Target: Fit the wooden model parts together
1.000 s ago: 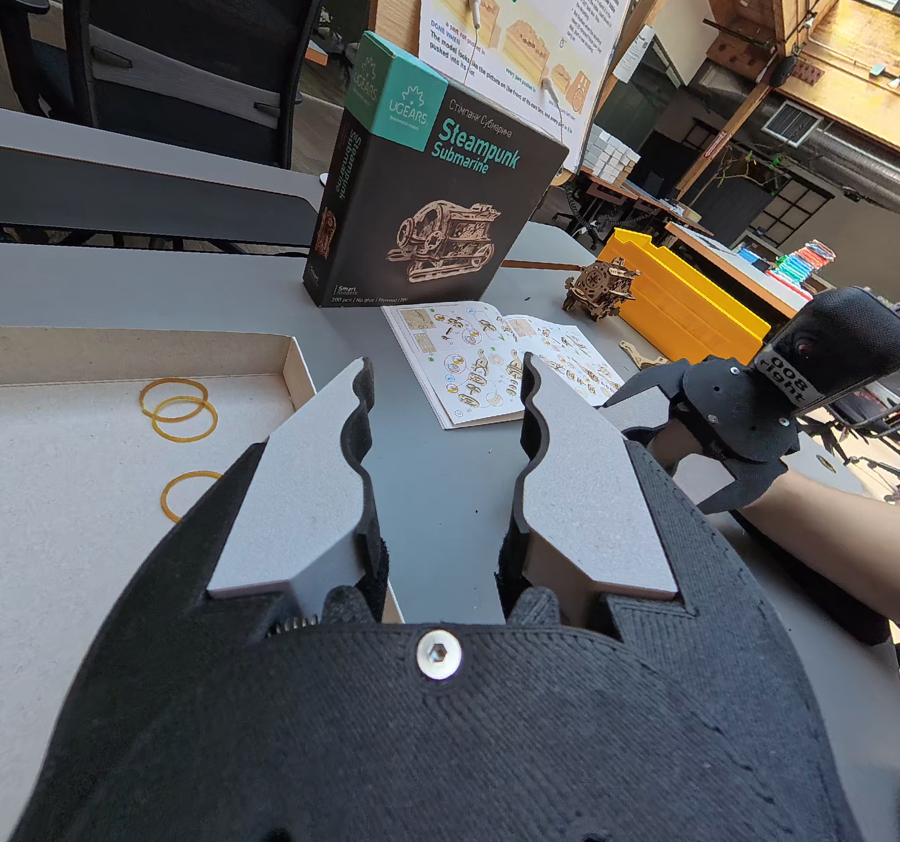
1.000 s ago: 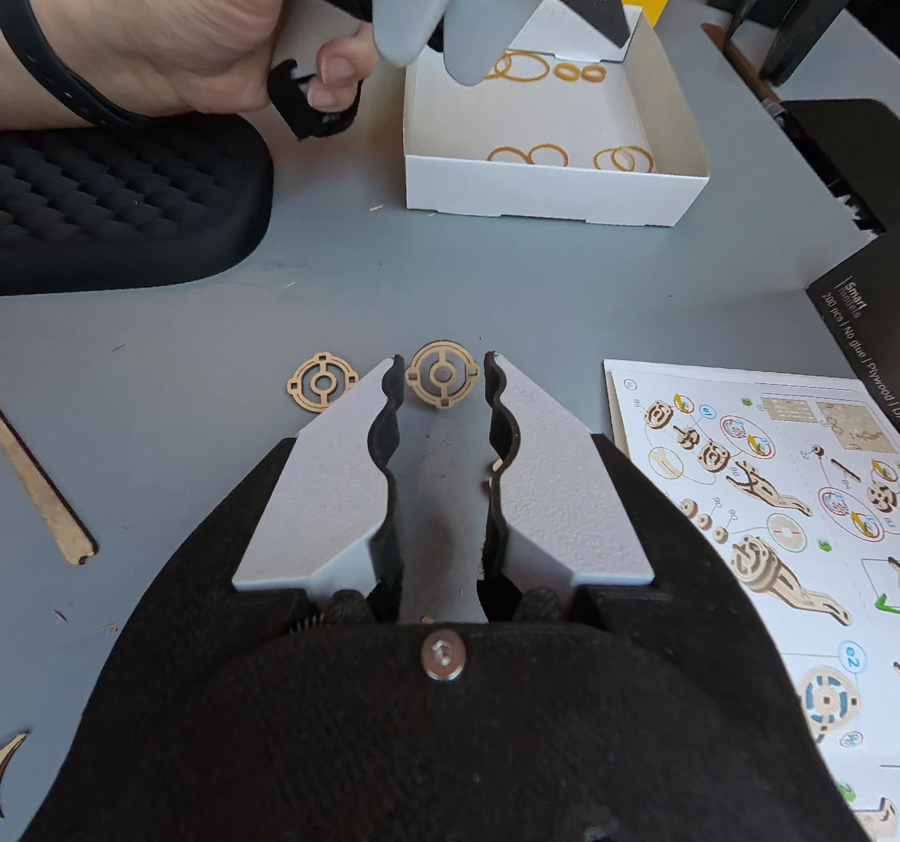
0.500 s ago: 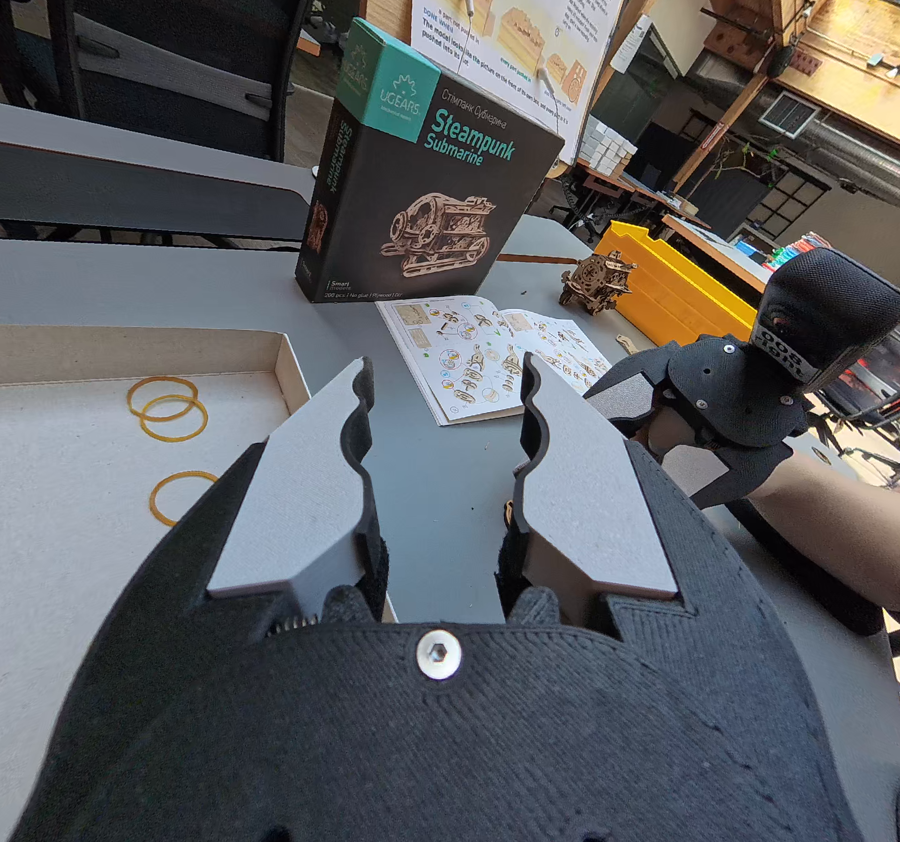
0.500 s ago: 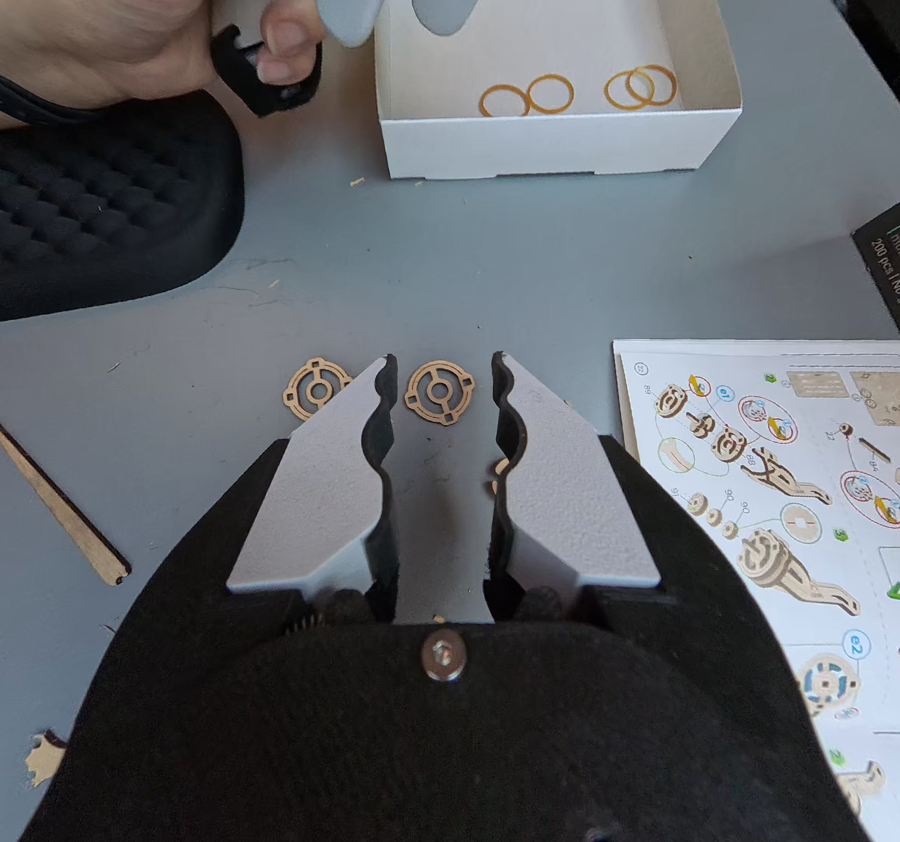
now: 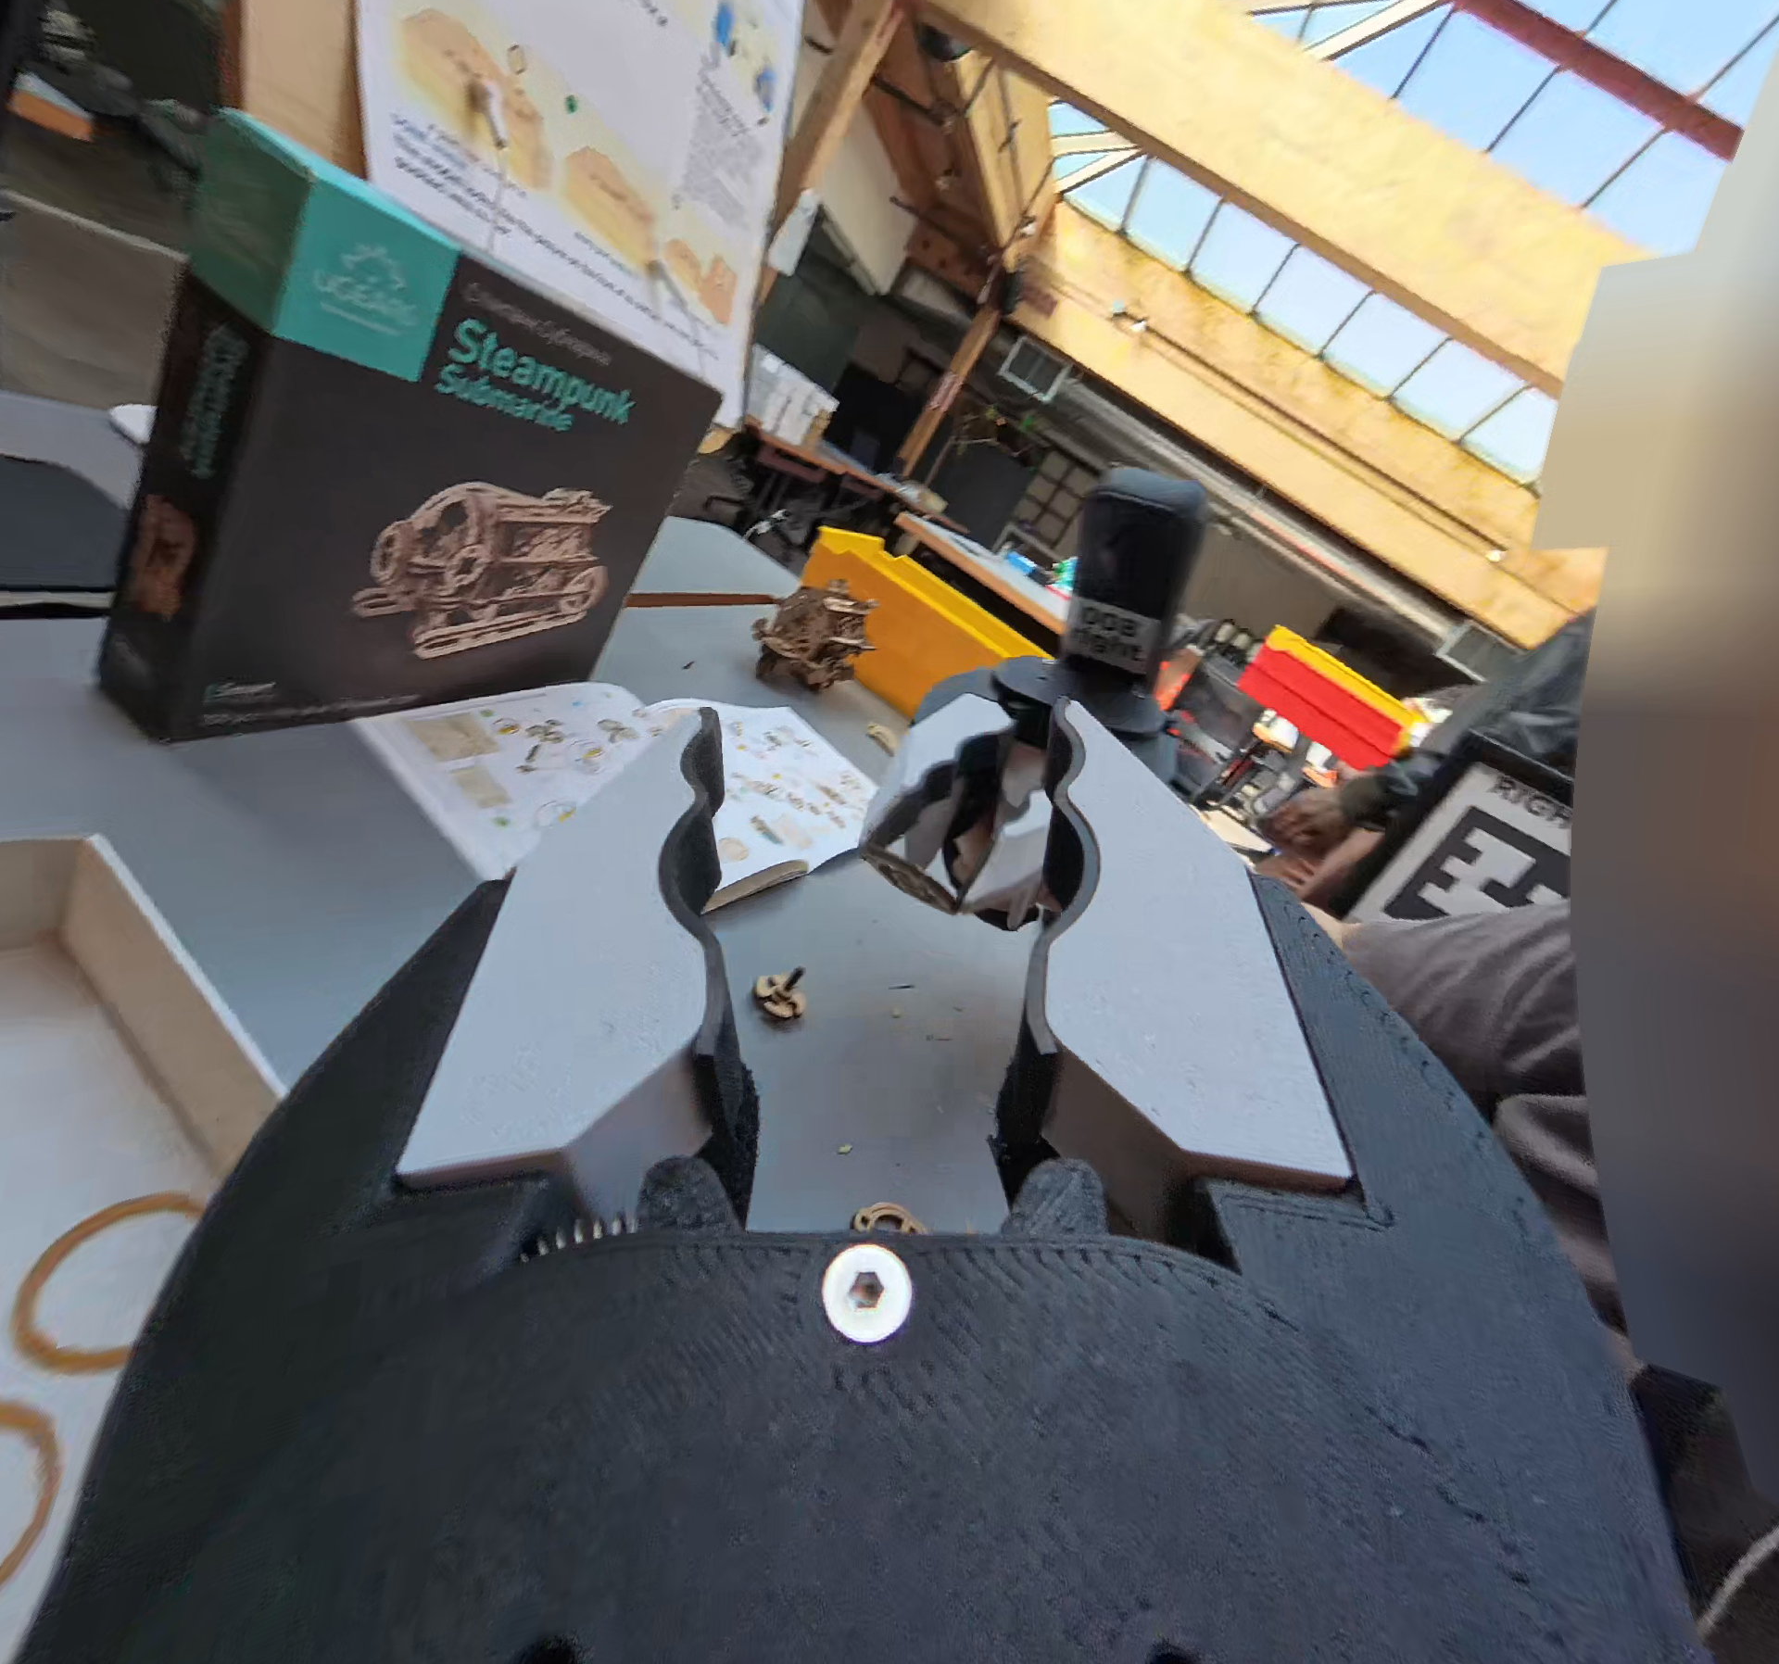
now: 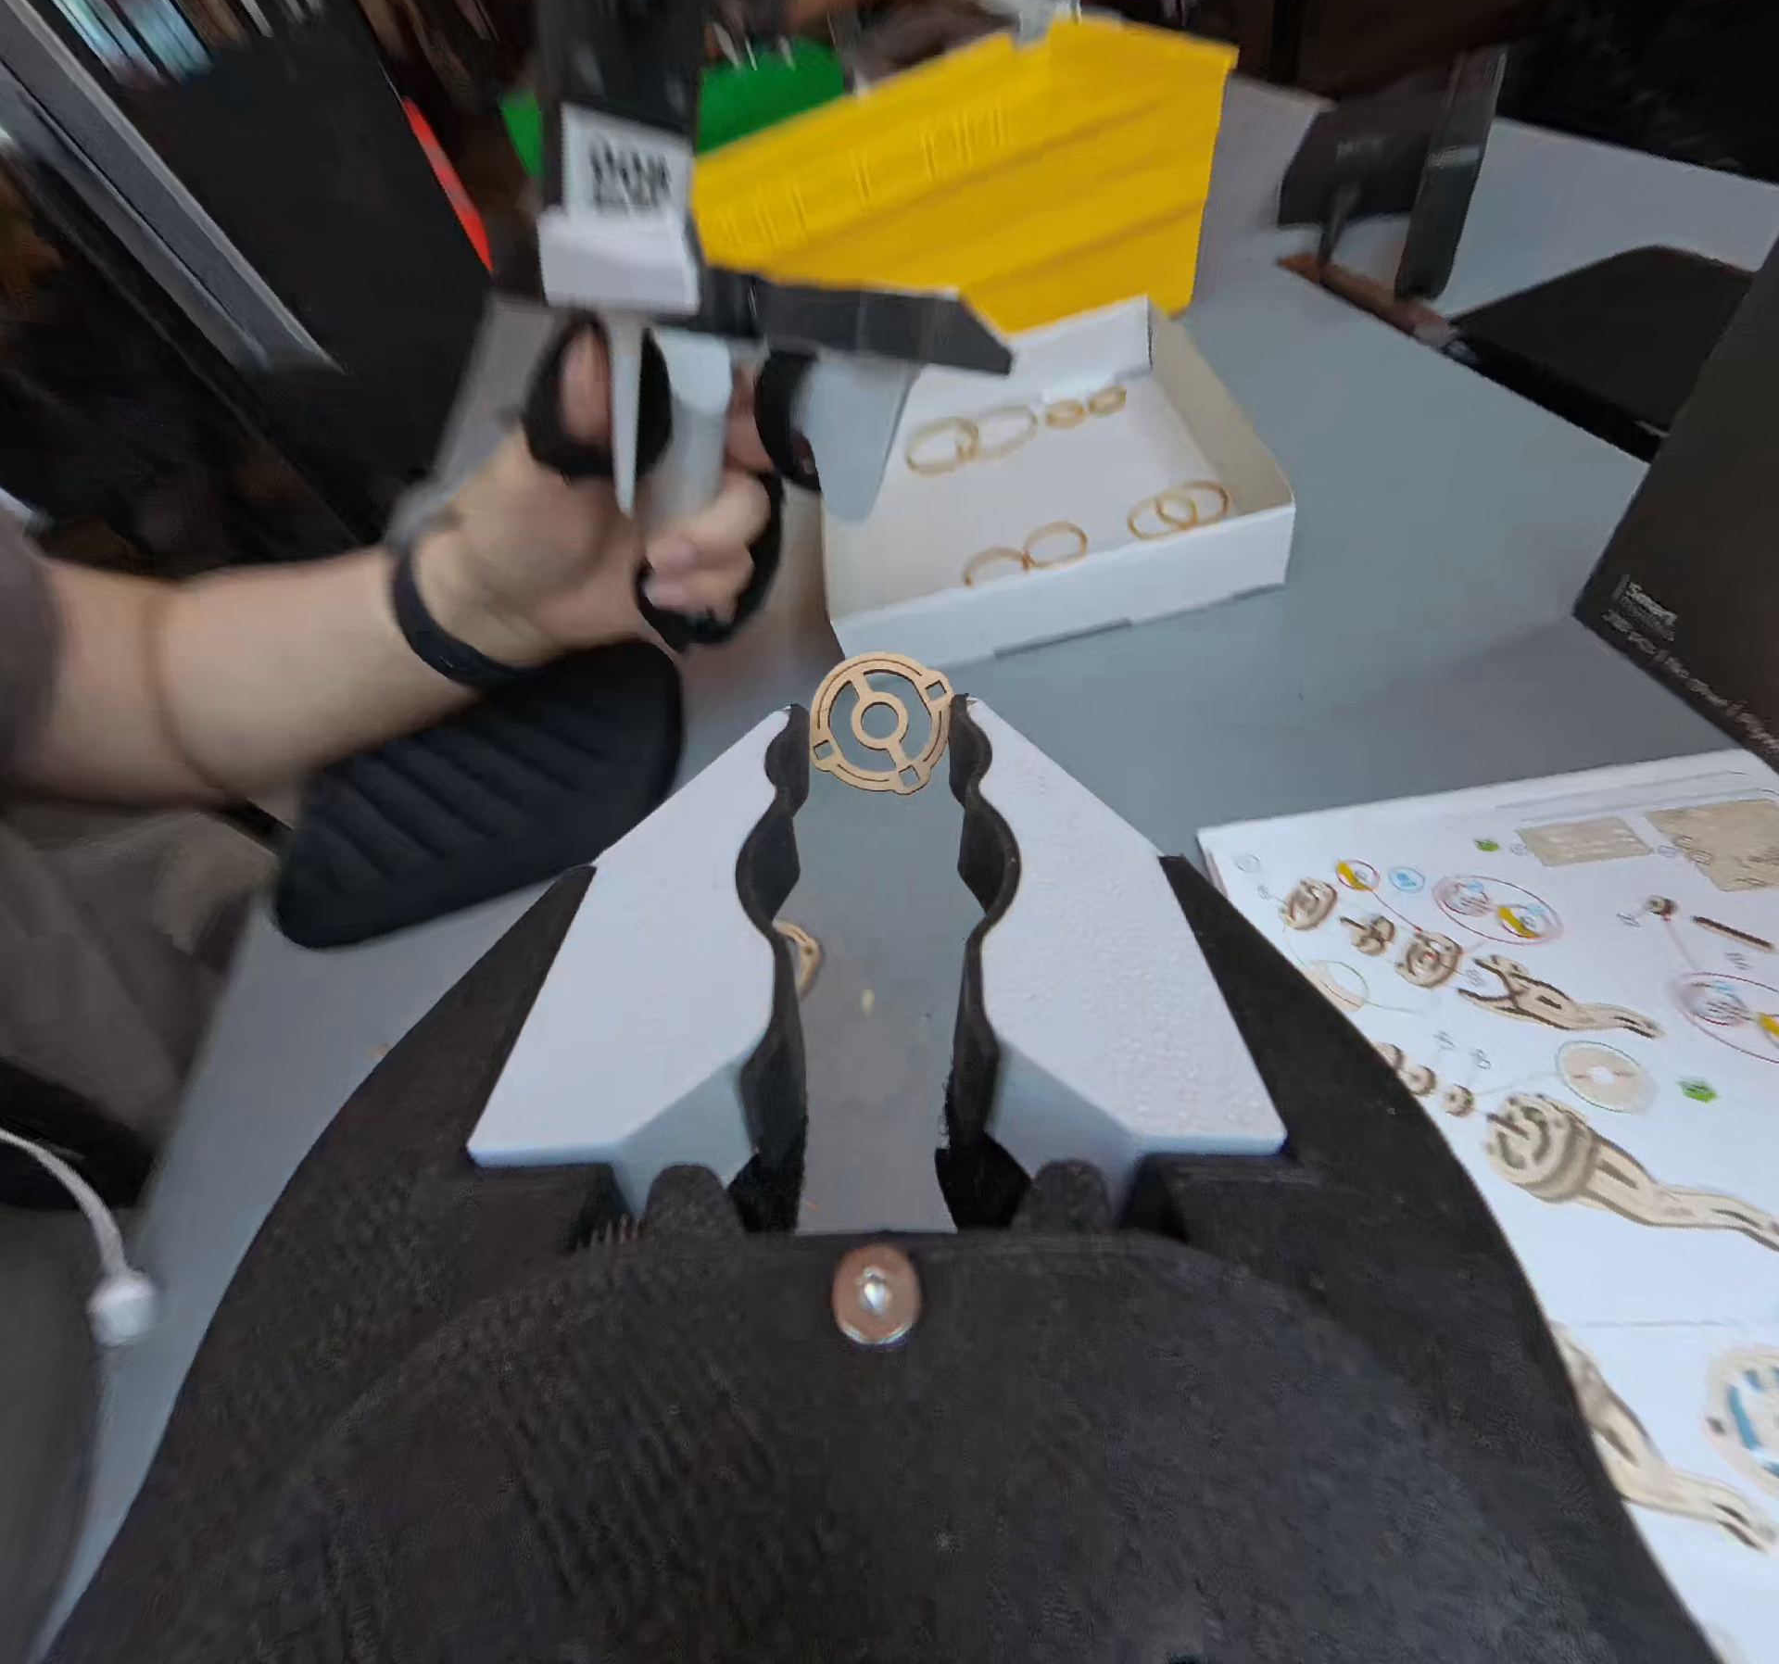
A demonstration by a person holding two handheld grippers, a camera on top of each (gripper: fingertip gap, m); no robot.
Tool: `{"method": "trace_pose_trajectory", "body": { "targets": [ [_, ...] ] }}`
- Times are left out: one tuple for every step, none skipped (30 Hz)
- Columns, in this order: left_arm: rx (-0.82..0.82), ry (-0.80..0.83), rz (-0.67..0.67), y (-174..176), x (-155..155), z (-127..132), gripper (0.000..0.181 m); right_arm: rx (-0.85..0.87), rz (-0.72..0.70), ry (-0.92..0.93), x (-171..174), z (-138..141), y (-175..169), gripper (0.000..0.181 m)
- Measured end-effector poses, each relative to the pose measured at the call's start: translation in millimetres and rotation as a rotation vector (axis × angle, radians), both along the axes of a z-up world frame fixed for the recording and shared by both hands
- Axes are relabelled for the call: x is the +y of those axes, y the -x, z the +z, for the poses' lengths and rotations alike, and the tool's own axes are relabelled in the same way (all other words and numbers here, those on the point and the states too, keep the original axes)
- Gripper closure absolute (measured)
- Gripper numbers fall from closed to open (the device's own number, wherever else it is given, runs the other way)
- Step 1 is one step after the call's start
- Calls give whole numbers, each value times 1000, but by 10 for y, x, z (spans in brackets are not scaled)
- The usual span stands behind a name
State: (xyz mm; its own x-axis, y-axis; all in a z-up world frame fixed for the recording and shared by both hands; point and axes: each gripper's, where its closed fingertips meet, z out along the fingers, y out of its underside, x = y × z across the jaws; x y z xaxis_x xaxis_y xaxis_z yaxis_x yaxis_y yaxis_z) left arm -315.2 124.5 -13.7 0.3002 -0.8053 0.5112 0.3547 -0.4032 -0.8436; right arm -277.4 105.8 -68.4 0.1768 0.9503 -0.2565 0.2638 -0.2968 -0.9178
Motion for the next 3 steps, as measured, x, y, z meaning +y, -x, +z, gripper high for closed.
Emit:
{"method": "trace_pose_trajectory", "body": {
  "targets": [
    [-4,-60,-49,-43,-93,75,118,154,13,103,-4,219,-47,153],
    [44,-134,-75,-105,-177,99,118,301,35,222,-15,414,-105,154],
    [132,-211,-71,-176,-236,73,115,426,67,346,-27,566,-163,154]
  ]
}}
